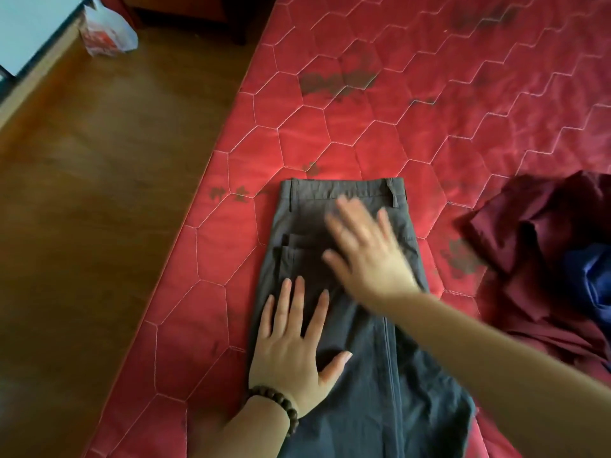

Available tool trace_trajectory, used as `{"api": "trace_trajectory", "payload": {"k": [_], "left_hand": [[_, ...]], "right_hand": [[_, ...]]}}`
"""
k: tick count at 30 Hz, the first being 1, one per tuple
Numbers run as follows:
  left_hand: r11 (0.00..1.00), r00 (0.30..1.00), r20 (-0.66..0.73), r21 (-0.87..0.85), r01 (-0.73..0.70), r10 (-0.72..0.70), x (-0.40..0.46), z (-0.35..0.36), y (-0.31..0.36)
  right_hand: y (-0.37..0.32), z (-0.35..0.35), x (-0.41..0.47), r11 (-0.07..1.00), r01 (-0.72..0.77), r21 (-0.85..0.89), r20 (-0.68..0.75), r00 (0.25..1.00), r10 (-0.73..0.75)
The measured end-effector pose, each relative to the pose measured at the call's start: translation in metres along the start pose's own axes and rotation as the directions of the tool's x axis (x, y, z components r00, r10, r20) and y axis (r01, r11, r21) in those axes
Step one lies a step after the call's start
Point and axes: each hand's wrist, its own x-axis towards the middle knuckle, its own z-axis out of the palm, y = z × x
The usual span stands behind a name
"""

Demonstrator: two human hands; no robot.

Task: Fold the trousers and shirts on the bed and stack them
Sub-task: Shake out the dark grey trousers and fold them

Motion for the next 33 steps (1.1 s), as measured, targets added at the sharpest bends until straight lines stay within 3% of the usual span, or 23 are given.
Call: {"api": "trace_trajectory", "payload": {"k": [2, 3, 6, 8, 12, 13, 19, 23, 28, 33], "left_hand": [[1.0, 1.0, -0.017, -0.006, 0.0, 0.0, -0.001, 0.001, 0.0], [1.0, 1.0, -0.025, -0.008, -0.002, 0.002, -0.001, 0.002, 0.0], [1.0, 0.999, -0.05, -0.003, -0.006, 0.006, -0.001, 0.004, -0.001], [1.0, 0.998, -0.064, 0.0, -0.008, 0.008, -0.002, 0.005, -0.001], [1.0, 0.997, -0.074, -0.004, -0.01, 0.01, -0.002, 0.006, -0.001], [1.0, 0.997, -0.073, -0.006, -0.01, 0.009, -0.002, 0.006, -0.001], [0.998, 0.998, -0.037, 0.004, -0.056, 0.056, -0.005, -0.006, -0.004], [0.981, 0.99, -0.023, 0.138, -0.136, 0.141, -0.05, -0.005, 0.01], [0.978, 0.981, 0.029, 0.071, -0.195, 0.194, -0.146, 0.013, 0.021], [0.967, 0.968, 0.042, 0.054, -0.251, 0.249, -0.21, 0.02, 0.013]], "right_hand": [[-0.011, 0.012, -0.035, 0.983, 0.151, -0.103, 0.117, 0.983, -0.139], [-0.002, 0.012, -0.045, 0.98, 0.109, -0.164, 0.143, 0.986, -0.085], [0.036, 0.002, -0.056, 0.918, -0.309, -0.248, 0.037, 0.944, 0.328], [0.03, -0.003, -0.061, 0.88, -0.424, -0.213, -0.05, 0.904, 0.424], [-0.04, 0.014, -0.099, 0.994, -0.095, -0.052, -0.004, 0.996, 0.095], [-0.046, 0.016, -0.112, 0.996, -0.082, -0.041, 0.035, 0.996, 0.083], [-0.04, 0.01, -0.158, 0.879, -0.457, -0.14, -0.019, 0.888, 0.459], [-0.091, 0.017, -0.19, 0.954, -0.29, -0.069, 0.074, 0.953, 0.295], [-0.13, 0.027, -0.25, 0.937, -0.347, -0.033, 0.126, 0.929, 0.348], [-0.155, 0.031, -0.308, 0.962, -0.262, -0.073, 0.146, 0.952, 0.27]]}}
